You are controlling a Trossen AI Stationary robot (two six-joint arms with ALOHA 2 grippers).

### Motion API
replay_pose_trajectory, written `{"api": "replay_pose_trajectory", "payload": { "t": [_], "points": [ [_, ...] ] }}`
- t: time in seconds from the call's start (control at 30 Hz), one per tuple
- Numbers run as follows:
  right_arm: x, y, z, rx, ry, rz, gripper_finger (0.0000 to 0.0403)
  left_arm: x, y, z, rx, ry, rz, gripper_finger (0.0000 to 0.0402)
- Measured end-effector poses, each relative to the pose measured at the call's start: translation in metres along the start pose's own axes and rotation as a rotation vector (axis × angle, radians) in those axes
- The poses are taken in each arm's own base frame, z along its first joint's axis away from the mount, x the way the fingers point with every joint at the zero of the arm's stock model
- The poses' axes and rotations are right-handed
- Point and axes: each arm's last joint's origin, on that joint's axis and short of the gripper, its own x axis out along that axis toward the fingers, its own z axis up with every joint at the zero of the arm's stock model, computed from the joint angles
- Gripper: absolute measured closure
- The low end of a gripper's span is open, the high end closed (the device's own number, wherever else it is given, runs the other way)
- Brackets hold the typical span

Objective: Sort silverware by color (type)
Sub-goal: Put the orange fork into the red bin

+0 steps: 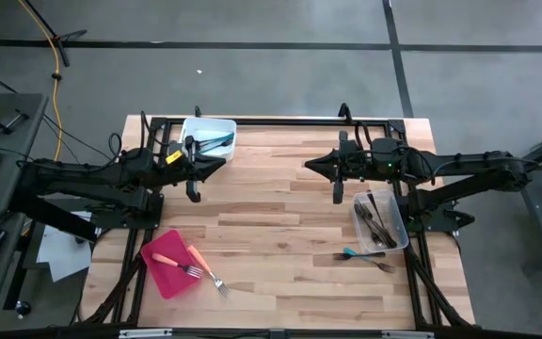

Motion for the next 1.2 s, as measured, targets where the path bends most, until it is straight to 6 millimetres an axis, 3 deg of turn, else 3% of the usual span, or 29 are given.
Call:
{"api": "replay_pose_trajectory", "payload": {
  "t": [0.33, 0.6, 0.83, 0.97, 1.07, 1.2],
  "points": [
    [0.000, 0.000, 0.000, 0.000, 0.000, 0.000, 0.0403, 0.012, -0.013, 0.007, 0.012, 0.084, -0.101, 0.0390],
    [0.000, 0.000, 0.000, -0.001, 0.003, -0.001, 0.0403, 0.043, -0.049, -0.002, 0.220, 0.563, -0.198, 0.0313],
    [0.000, 0.000, -0.002, -0.009, 0.016, -0.003, 0.0403, 0.051, -0.083, -0.042, 0.410, 1.056, -0.374, 0.0253],
    [0.000, 0.000, -0.003, -0.012, 0.031, -0.007, 0.0403, 0.051, -0.099, -0.071, 0.458, 1.215, -0.424, 0.0238],
    [0.000, -0.001, -0.004, -0.014, 0.042, -0.008, 0.0403, 0.051, -0.110, -0.091, 0.387, 1.315, -0.425, 0.0234],
    [0.000, -0.001, -0.006, -0.017, 0.060, -0.009, 0.0403, 0.053, -0.117, -0.114, 0.159, 1.462, -0.331, 0.0234]
  ]
}}
